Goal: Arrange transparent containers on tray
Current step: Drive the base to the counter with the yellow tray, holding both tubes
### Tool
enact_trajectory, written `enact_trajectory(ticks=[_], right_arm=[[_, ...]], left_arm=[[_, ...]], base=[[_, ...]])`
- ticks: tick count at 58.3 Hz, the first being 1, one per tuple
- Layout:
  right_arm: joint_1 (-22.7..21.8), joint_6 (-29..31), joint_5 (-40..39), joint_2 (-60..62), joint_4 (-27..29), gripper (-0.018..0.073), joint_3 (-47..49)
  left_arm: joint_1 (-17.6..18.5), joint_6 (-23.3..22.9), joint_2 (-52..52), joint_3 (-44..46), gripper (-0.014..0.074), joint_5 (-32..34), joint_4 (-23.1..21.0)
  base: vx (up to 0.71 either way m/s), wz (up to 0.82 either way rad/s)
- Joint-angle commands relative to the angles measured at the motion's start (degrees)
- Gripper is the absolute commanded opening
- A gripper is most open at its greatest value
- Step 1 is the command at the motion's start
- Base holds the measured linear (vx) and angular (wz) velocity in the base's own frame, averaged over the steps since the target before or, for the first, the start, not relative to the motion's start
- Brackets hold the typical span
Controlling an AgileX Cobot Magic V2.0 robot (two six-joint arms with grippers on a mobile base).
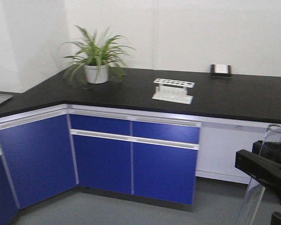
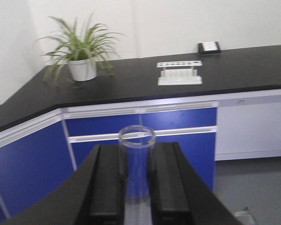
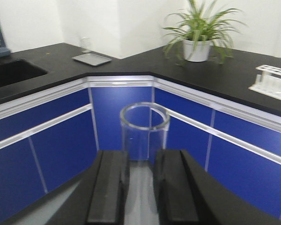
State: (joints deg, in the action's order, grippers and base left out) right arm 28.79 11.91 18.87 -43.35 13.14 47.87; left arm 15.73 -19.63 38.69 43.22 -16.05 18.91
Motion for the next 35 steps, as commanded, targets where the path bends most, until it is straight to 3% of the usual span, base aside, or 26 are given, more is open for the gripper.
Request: enact_trajectory(ticks=[1,35], right_arm=[[-0.33,0.52,-4.55,0.26,-0.05,0.0064,1.82],[-0.33,0.52,-4.52,0.26,-0.05,0.0064,1.82]], left_arm=[[0.14,-0.17,-0.14,2.21,0.0129,4.62,0.04],[0.14,-0.17,-0.14,2.21,0.0129,4.57,0.04]], base=[[-0.12,0.46],[-0.04,0.49]])
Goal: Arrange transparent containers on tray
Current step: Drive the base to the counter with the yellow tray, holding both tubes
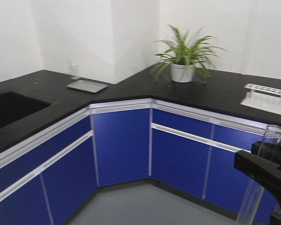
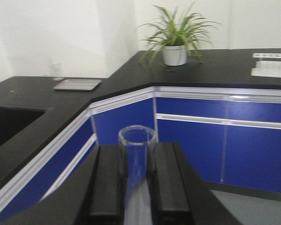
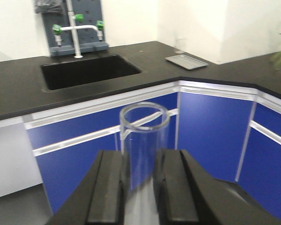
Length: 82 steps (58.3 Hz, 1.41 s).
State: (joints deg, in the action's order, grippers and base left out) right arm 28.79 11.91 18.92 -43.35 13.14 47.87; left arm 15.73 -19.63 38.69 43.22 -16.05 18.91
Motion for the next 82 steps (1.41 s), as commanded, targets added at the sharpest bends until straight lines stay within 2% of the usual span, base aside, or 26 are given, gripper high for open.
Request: enact_trajectory(ticks=[1,82], right_arm=[[-0.33,0.52,-4.58,0.26,-0.05,0.0064,1.82],[-0.33,0.47,-4.8,0.26,-0.05,0.0064,1.82]], left_arm=[[0.14,-0.17,-0.14,2.21,0.0129,4.57,0.04],[0.14,-0.17,-0.14,2.21,0.0129,4.62,0.04]], base=[[0.05,0.47],[0.16,0.61]])
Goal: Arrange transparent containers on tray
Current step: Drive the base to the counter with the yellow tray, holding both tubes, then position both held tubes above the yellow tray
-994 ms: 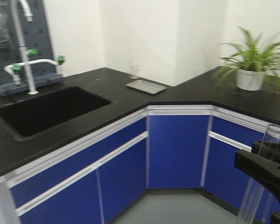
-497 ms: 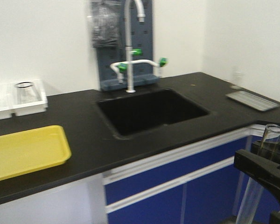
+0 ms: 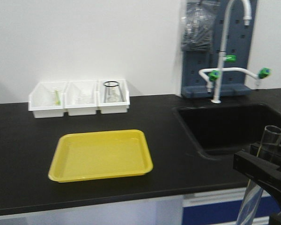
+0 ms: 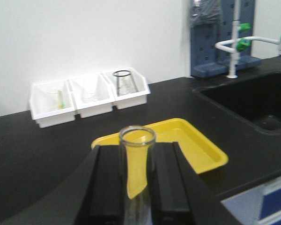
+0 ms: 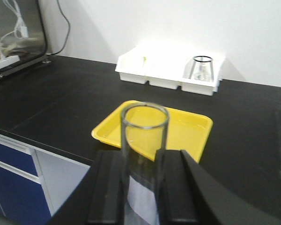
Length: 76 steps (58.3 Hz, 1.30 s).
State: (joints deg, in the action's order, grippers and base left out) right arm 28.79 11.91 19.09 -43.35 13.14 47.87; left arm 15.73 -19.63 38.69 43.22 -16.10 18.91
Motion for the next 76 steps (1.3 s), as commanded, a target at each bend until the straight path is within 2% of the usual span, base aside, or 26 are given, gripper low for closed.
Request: enact_trajectory(ticks=[1,22,76], right_arm=[[-0.33,0.47,-4.97,0.26,-0.05,0.0064,1.82],[-0.33,0.47,-4.78,0.26,-0.05,0.0064,1.82],[-0.33,0.47,-3.07,0.26,-0.05,0.0064,1.82]], left_arm=[[0.14,-0.17,-0.14,2.21,0.0129,4.67,0.04],[0.14,-0.17,-0.14,2.21,0.0129,4.67,0.04],[0.14,-0.17,-0.14,2.21,0.0129,4.61,0.04]], base=[[0.18,0.44],[0.21,0.27],[0.25,0.05]])
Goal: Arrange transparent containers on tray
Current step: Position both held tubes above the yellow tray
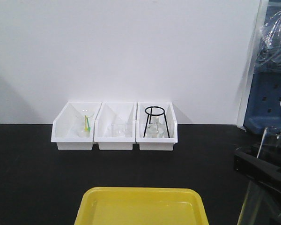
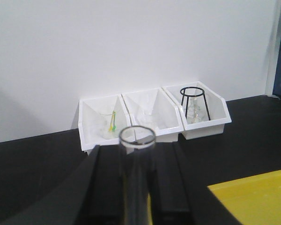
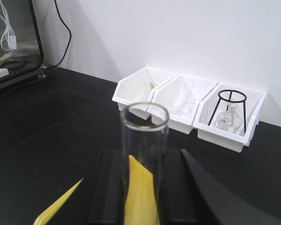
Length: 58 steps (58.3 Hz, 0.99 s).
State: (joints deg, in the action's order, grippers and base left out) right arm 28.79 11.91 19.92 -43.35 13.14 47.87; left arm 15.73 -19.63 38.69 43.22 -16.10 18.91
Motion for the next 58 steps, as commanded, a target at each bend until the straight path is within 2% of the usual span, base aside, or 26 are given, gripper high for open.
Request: enact_trajectory(ticks=[1,58], right_arm=[[-0.33,0.47,-3.9,0.26,-0.05,0.0064,1.82],[-0.33,0.47,-3.9,0.26,-0.05,0.0064,1.82]], left_arm=[[0.14,-0.17,-0.14,2.21,0.0129,4.61,0.04],[0.14,-0.17,-0.14,2.21,0.0129,4.61,0.04]], base=[[0.22,0.08],[0.11,0.03]])
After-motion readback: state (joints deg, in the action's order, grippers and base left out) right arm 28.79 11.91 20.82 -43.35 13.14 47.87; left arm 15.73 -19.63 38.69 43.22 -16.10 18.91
